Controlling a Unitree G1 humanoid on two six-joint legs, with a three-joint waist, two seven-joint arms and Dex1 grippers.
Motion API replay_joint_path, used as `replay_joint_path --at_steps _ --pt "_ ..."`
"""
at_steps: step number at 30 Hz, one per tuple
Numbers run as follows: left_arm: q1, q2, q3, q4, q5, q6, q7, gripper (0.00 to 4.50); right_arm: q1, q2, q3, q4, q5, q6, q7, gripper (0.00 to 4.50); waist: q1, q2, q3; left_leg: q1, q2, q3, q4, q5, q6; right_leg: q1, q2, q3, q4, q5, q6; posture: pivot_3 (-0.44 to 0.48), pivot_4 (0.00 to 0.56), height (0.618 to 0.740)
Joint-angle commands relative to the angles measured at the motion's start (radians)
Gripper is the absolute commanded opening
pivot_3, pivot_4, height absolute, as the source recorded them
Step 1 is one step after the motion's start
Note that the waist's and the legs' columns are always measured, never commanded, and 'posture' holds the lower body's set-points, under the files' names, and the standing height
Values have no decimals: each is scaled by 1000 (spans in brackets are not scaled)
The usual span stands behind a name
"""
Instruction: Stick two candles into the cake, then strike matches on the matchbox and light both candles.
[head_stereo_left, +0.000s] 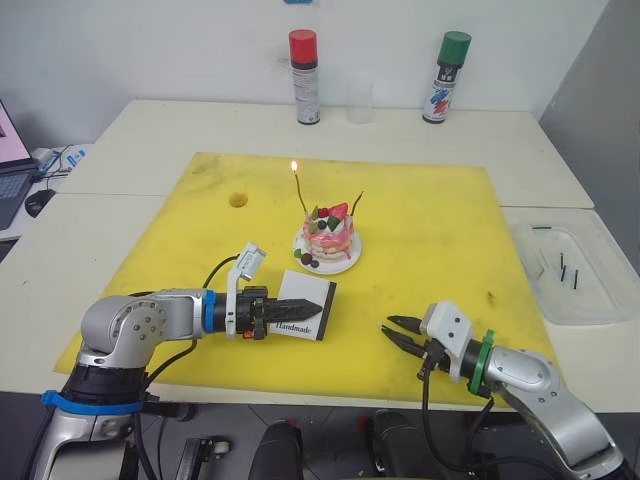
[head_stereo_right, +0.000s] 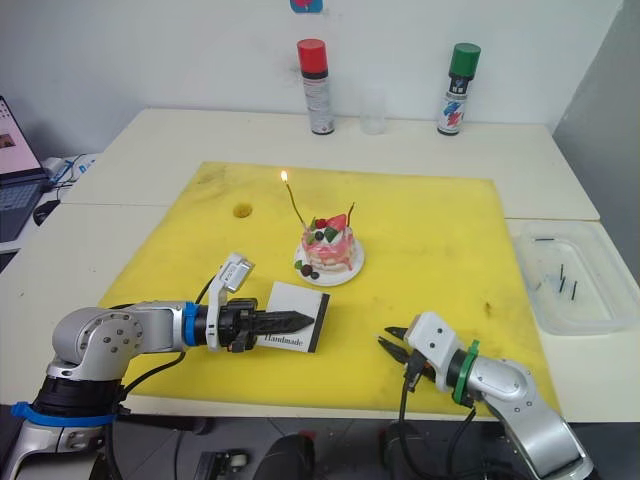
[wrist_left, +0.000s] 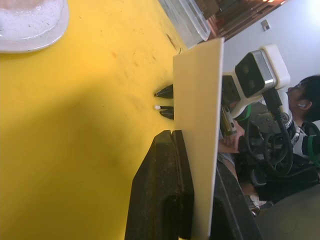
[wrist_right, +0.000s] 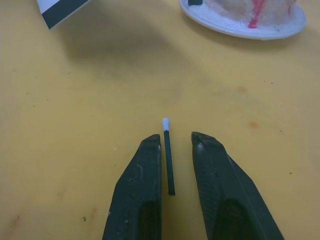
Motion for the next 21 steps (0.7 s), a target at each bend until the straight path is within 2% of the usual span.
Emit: replay_joint_path --at_steps 1,2,5,6,7,15,21 --pt "-14 12 14 -16 -7 -2 -6 0 13 5 4 15 -5 -19 9 986 0 0 0 0 0 0 0 0 0 0 0 0 0 0 0 0 150 704" --pt "-14 12 14 -16 -8 -2 -6 0 14 5 4 20 -6 -23 10 986 0 0 0 0 0 0 0 0 0 0 0 0 0 0 0 0 150 704" --pt "-15 12 14 -15 -8 -2 -7 0 18 7 3 32 -5 -31 12 401 0 0 0 1 0 0 0 0 0 1 0 0 0 0 0 0 150 704" --pt "-15 13 14 -16 -8 -1 -7 0 19 8 3 34 -3 -31 12 80 0 0 0 1 0 0 0 0 0 1 0 0 0 0 0 0 150 704" --pt "-15 13 14 -16 -8 -1 -7 0 20 8 3 36 -3 -34 14 33 0 0 0 1 0 0 0 0 0 1 0 0 0 0 0 0 150 704" --pt "-21 14 12 -12 -11 2 -8 0 16 19 -24 -5 49 -20 23 33 0 0 0 1 0 0 1 0 0 1 0 0 0 0 0 0 150 704" --pt "-45 -6 6 6 -8 -8 -9 0 -124 -11 -68 -176 123 123 25 33 -1 0 0 1 0 0 1 0 0 1 0 0 2 0 0 0 150 704"
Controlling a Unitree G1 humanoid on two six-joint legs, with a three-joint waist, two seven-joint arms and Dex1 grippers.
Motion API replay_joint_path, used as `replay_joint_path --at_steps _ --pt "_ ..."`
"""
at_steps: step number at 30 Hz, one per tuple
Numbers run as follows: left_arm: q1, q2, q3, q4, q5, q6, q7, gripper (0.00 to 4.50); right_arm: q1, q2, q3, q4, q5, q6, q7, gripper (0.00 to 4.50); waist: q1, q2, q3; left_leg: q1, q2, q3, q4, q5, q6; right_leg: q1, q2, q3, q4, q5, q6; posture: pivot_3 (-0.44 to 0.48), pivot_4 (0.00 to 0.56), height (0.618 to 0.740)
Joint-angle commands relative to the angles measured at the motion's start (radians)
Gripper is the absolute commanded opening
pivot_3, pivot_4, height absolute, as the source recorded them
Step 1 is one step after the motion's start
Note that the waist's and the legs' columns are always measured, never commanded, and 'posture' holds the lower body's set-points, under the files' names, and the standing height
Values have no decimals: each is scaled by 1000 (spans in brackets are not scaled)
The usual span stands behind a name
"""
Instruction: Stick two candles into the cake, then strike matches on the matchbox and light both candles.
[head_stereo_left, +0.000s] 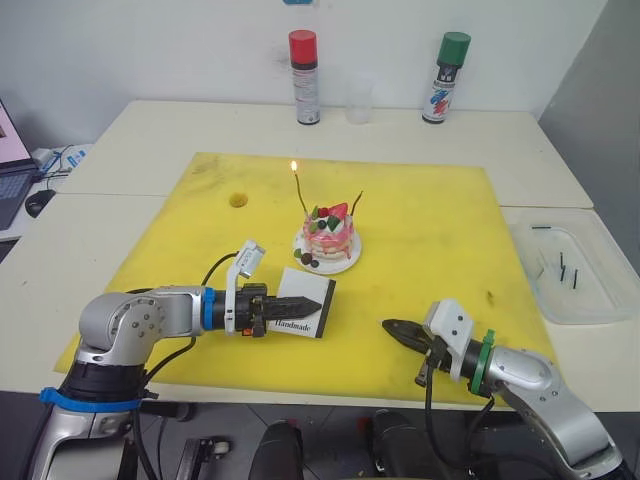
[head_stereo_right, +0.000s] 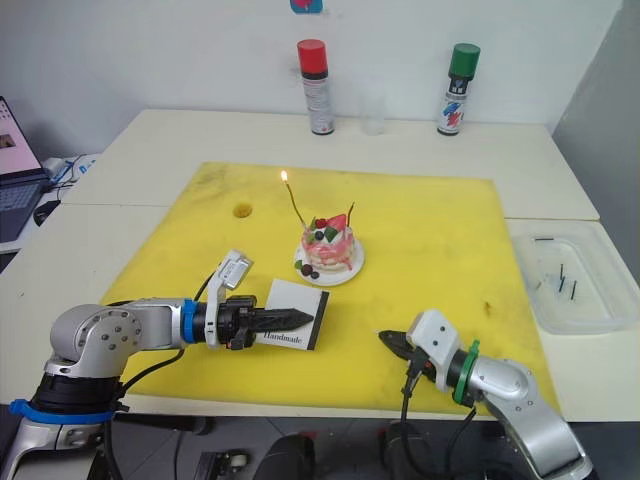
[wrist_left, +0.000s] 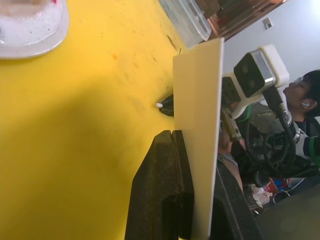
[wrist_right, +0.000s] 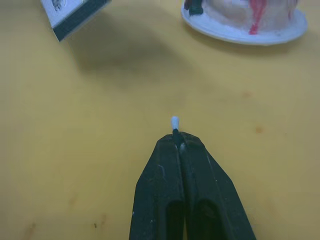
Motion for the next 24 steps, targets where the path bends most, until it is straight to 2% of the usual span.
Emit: replay_joint_path --at_steps 1,6,11,24 --pt "-27 -17 2 -2 -1 -20 -8 0 -103 -18 -40 -133 60 92 3 33 1 0 0 0 0 0 0 0 0 0 0 0 0 0 0 0 150 704" --pt "-57 -58 -4 -8 20 -67 4 0 -277 -41 -55 -195 142 249 6 33 6 0 0 0 0 -1 1 0 0 0 0 -1 0 0 0 0 150 704" --pt "-68 -75 2 -13 16 -62 8 0 -364 -67 -10 -189 139 336 0 33 7 0 0 -2 0 -1 0 0 0 0 0 -1 -1 0 0 0 150 704" --pt "-72 -72 -6 11 34 -95 -18 0 -423 -89 111 -196 94 405 -9 33 7 0 0 -1 0 -1 0 0 0 0 0 -1 -1 0 0 0 150 704"
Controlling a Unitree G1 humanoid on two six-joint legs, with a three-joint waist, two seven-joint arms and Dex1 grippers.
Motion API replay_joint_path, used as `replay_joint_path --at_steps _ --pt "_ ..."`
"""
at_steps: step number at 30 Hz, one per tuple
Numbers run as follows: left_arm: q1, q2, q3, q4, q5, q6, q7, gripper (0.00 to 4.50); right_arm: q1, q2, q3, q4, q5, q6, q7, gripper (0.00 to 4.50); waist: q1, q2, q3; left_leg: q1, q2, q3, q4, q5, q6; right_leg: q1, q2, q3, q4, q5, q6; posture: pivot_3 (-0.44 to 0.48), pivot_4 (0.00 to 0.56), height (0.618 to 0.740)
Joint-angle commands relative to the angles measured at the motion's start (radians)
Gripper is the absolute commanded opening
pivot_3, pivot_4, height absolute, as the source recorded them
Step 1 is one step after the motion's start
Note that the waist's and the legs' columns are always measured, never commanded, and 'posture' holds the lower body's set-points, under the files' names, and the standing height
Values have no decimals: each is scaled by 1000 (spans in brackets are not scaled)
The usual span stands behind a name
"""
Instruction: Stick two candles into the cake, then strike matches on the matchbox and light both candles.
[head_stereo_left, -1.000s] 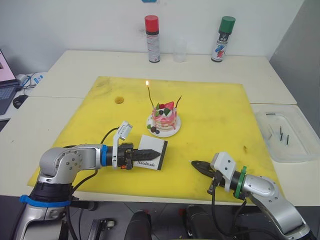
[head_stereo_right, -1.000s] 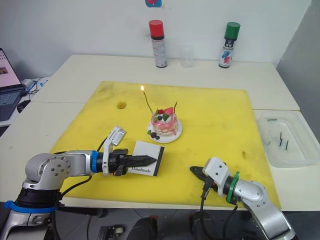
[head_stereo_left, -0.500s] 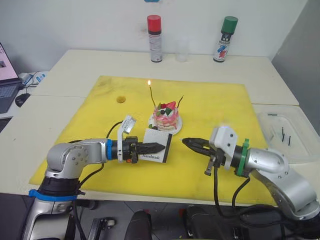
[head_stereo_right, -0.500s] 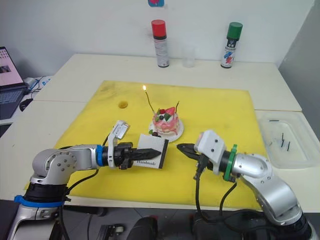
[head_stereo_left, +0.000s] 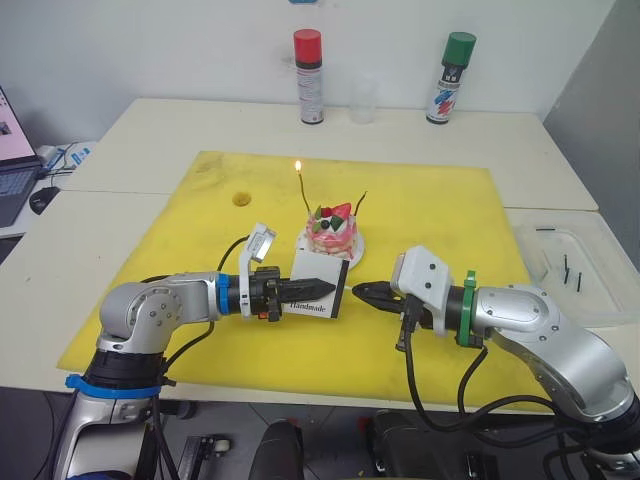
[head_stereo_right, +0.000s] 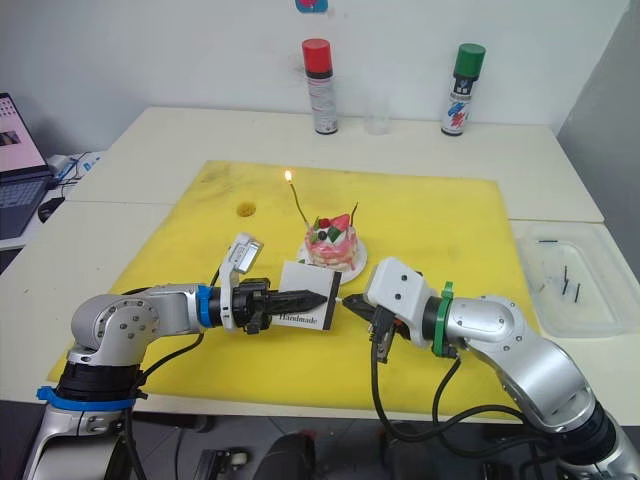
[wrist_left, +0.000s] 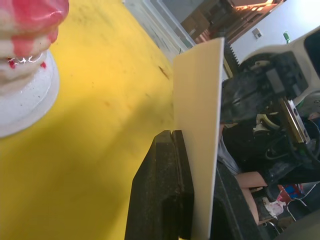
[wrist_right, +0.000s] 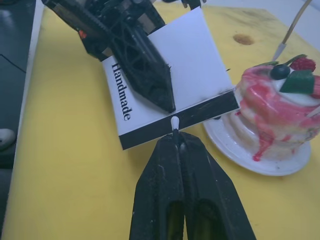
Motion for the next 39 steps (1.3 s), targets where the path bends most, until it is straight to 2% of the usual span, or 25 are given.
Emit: replay_joint_path --at_steps 1,32,36,39 --pt "-11 4 2 -6 1 -21 -22 0 -27 -8 27 -15 -22 -10 9 33 0 0 0 0 0 0 0 0 0 0 0 0 0 0 0 0 150 704" --pt "-1 -11 3 -28 -17 -1 -24 0 -95 18 151 73 -149 -45 32 33 -1 0 0 0 0 0 0 0 0 0 0 0 0 0 0 0 150 704" --pt "-18 -21 5 -23 -18 -6 -19 0 -114 14 181 93 -175 -104 78 33 -1 0 0 0 0 0 0 0 0 0 0 0 0 0 0 0 150 704" --pt "-118 -19 43 26 -3 -45 -15 0 -142 -32 224 119 -209 -208 178 33 -1 0 0 0 0 0 0 0 0 0 0 0 0 0 0 0 150 704"
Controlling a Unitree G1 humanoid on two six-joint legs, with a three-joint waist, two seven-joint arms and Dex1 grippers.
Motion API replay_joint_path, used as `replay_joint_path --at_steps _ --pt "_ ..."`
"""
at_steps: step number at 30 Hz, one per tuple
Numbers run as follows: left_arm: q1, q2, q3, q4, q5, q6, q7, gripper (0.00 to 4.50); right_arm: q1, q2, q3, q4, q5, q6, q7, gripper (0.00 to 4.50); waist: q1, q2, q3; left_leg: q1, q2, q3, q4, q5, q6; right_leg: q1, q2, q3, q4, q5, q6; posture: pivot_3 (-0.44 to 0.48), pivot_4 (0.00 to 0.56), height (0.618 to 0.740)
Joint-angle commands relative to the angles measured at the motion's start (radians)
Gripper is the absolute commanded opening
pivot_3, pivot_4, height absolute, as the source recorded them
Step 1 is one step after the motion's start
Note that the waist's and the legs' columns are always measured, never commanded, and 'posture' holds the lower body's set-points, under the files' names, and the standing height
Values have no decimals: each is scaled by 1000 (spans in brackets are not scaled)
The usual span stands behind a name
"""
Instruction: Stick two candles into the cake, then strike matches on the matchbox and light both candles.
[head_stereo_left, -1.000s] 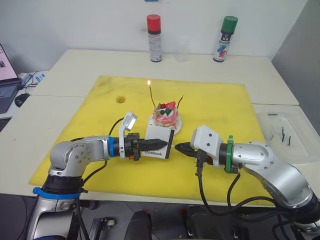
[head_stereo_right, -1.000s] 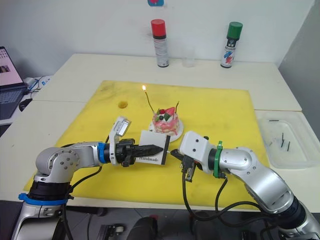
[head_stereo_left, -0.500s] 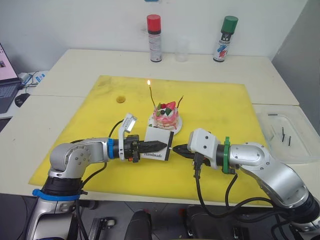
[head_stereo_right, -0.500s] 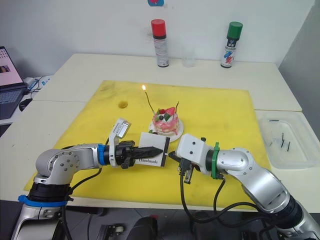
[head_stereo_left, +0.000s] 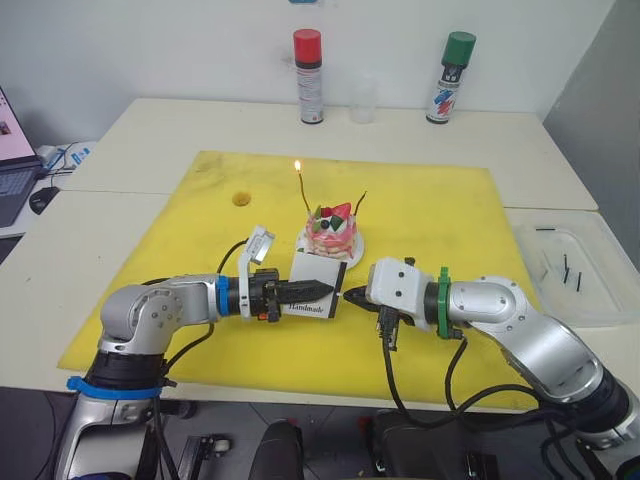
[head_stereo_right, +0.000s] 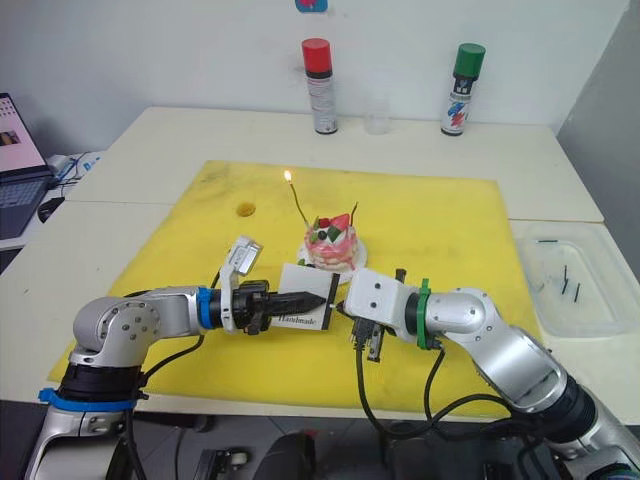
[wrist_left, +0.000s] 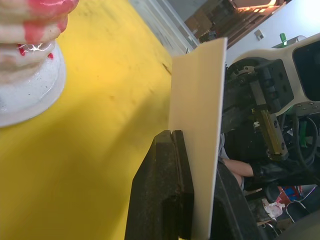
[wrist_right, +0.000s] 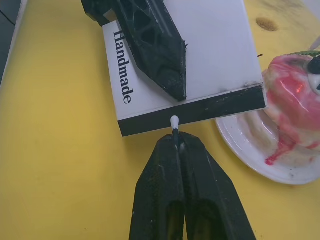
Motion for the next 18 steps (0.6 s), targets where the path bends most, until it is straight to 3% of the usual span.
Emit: replay_joint_path --at_steps 1,6,13,18 --pt "-176 -5 61 42 -9 -66 -15 0 -50 -41 57 10 -35 -148 134 33 2 0 0 0 0 0 0 0 0 0 0 -1 0 0 0 0 150 704" --pt "-247 61 110 39 -23 -64 -22 0 -88 -48 -12 30 -12 -181 188 33 -3 -1 1 -1 0 0 1 0 0 0 0 0 -1 0 0 0 150 704" --pt "-73 150 168 -116 -112 49 2 0 -101 -56 -160 11 28 -113 171 33 -4 -1 1 -1 1 -1 -1 0 0 -1 0 -2 0 -1 -2 0 150 704" --pt "8 159 173 -141 -127 64 34 0 -108 -67 -203 18 31 -97 165 33 1 -1 1 -1 1 -1 0 0 0 0 0 -1 0 -1 -1 0 150 704"
